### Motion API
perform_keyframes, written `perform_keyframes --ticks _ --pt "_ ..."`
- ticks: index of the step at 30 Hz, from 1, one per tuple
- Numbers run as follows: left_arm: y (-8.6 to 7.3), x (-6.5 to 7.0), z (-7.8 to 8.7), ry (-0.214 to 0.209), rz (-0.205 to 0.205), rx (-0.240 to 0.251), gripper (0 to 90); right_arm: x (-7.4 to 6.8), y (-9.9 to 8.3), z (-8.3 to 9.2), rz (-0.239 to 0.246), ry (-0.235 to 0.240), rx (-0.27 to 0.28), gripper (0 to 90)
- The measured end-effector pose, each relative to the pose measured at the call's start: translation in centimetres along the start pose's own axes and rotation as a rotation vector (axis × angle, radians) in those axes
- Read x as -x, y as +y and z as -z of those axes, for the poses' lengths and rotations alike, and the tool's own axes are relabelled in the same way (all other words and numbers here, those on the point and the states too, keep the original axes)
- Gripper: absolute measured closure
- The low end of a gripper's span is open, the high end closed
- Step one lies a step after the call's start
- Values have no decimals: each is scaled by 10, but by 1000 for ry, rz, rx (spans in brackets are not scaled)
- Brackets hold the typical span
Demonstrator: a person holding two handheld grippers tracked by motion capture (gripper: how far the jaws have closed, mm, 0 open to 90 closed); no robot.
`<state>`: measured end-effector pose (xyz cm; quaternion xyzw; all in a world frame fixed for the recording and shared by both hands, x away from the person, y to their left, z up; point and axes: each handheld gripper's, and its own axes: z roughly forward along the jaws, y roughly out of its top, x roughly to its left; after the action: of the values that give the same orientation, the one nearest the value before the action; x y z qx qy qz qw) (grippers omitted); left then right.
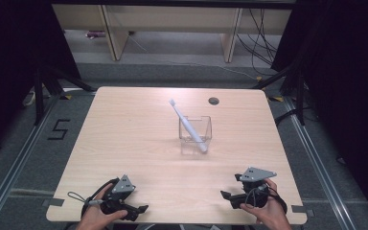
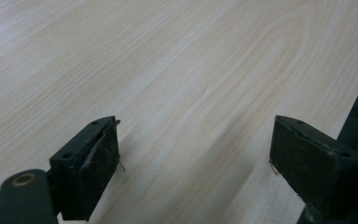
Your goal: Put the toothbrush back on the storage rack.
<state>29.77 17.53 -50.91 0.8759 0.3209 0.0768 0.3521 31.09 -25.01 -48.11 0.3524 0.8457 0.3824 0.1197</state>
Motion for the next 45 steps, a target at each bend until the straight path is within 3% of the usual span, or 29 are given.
perform_keyframes --ticks 2,3,4,5,16,17,19,20,22,26,28,29,37,39,45 --pt "0 0 0 0 0 1 150 -2 -1 2 -14 -3 -16 184" --pt "0 0 0 0 0 1 151 -1 -2 1 9 2 -4 184" --pt "0 0 0 1 0 1 150 -3 -3 3 -15 -6 -15 184" --pt "0 0 0 1 0 1 151 -2 -3 3 6 -4 -19 184" --pt "0 0 0 2 1 2 150 -2 -11 7 11 6 -44 183" --pt "0 0 0 3 1 2 151 -3 -13 9 -6 -16 -48 183" --pt "0 0 0 3 1 3 151 -3 -13 8 -2 -9 -47 183" --pt "0 0 0 2 -1 2 151 -4 -14 9 -23 -8 -61 183" --pt "0 0 0 2 0 2 150 -3 -15 9 3 -16 -52 183" --pt "0 1 0 5 2 6 151 -2 -18 10 -1 -21 -53 183" --pt "0 0 0 3 1 3 151 -4 -20 12 -26 -16 -56 183" --pt "0 0 0 4 0 4 151 -2 -20 13 -7 -17 -52 183" --pt "0 0 0 4 -1 2 151 -1 -25 15 6 -11 -45 175" --pt "0 0 0 4 -1 2 151 -5 -26 17 -47 -17 -60 173" --pt "0 0 0 5 -2 3 151 -2 -28 16 -18 10 -44 170"
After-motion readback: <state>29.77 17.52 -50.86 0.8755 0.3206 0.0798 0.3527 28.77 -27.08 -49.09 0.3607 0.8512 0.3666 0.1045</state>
